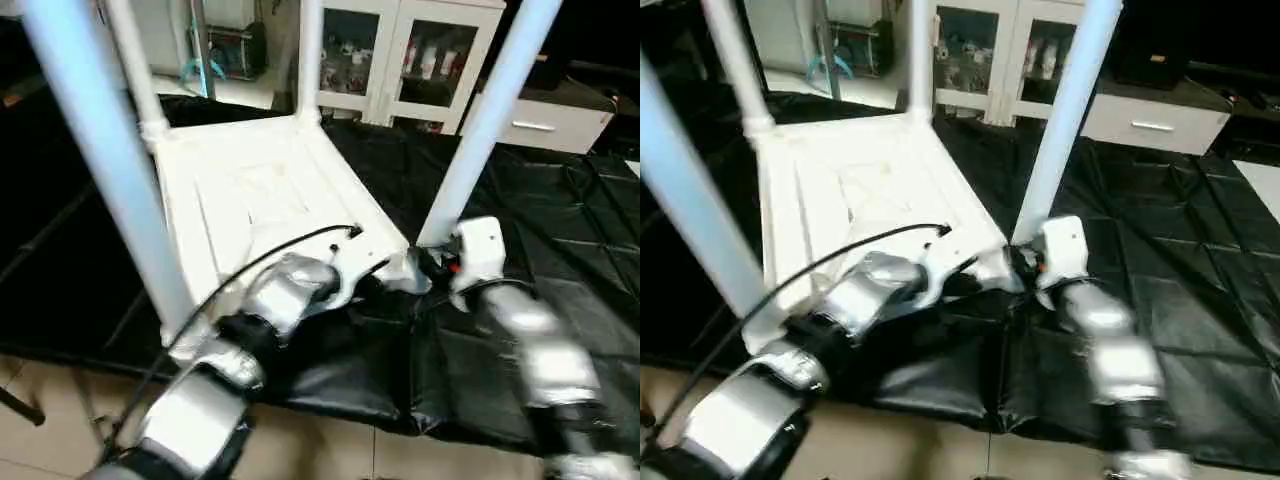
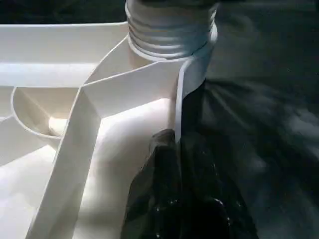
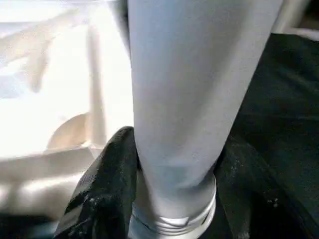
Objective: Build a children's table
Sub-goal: Rotate leg to tighten
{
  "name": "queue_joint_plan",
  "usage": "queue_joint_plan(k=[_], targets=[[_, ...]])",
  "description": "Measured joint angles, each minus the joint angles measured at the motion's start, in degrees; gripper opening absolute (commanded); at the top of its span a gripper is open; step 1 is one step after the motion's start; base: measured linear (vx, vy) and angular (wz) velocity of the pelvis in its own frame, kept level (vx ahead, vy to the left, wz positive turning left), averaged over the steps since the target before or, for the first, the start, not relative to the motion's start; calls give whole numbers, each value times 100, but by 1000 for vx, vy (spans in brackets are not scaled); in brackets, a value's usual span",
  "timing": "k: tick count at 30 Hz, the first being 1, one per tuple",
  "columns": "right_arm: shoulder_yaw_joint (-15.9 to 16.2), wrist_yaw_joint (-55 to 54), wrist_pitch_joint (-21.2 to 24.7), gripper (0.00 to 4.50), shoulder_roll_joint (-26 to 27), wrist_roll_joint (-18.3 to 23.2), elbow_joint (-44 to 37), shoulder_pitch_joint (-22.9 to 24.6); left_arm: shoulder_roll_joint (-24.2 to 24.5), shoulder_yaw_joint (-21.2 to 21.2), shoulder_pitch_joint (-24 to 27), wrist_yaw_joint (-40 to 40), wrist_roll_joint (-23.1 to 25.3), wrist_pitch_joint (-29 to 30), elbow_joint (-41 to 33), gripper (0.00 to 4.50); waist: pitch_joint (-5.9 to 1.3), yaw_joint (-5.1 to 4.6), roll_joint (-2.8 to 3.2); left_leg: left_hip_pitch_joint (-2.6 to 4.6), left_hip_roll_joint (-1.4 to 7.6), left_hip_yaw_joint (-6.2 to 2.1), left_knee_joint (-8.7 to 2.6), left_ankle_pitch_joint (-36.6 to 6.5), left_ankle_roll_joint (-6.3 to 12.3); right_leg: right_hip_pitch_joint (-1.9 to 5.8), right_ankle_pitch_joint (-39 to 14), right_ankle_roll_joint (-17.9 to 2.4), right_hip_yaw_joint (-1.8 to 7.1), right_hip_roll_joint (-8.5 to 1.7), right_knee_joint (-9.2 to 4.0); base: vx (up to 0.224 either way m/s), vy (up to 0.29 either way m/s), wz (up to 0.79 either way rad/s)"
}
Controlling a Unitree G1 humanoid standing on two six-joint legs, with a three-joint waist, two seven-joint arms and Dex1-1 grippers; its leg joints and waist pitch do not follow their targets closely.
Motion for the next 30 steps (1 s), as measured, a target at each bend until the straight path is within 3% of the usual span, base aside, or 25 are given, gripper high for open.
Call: queue_joint_plan(k=[3, 9, 11, 13, 16, 17, 27, 30], targets=[[1, -333, -91, 189, 120, -118, 99, -97, -92, 25, -89, 169, 3, -56, 182, 0, -6, -9, 5, 0, -4, 0, -1, 0, 0, 5, 1, 0, 5, -3, -1, 0, 0, 0], [-85, 6, -379, 189, 84, 51, 206, -88, -53, 7, -106, 144, 11, -263, 233, 0, -6, 10, 27, -2, -4, 4, -18, -1, 1, -2, 12, -2, 5, -4, 9, 0, 0, 0], [-213, 257, -369, 259, 66, 234, 140, -34, -17, -11, -106, 48, 22, -358, 236, 0, -4, 30, 35, -2, -2, 4, -31, 0, 0, -7, 14, -1, 1, -4, 11, 0, 0, 0], [-271, 578, -376, 265, 14, 388, -11, 100, 99, -54, -104, -99, 33, -510, 237, 0, 0, 52, 43, -2, 2, 5, -41, 0, 0, -14, 17, -1, -2, -1, 15, 0, 0, 0], [-141, 1049, -355, 282, -36, 612, -339, 391, 418, -46, -84, -284, 45, -790, 220, 0, 12, 10, 52, -26, 19, -9, -43, 0, -1, -29, 25, -4, -1, 29, 14, 0, 0, 0], [-101, 1120, -346, 306, -47, 644, -353, 442, 472, -39, -83, -326, 45, -837, 220, 0, 12, 8, 53, -28, 20, -16, -42, 0, -2, -30, 25, -4, -1, 34, 14, 0, 0, 0], [-154, 3398, 125, 389, -1759, 1381, -1347, 921, 1326, -407, 654, -2396, -137, -1267, -1124, 0, 18, 307, 83, -13, 24, 12, -53, -3, 3, -27, 30, -30, 14, 28, 9, 0, 0, 0], [-103, 4079, 325, 415, -2076, 1588, -1493, 991, 1469, -525, 792, -2912, -249, -1277, -1409, 0, 18, 334, 83, -11, 22, 29, -50, -2, 1, -19, 26, -29, 21, 16, 13, 0, 0, 0]])
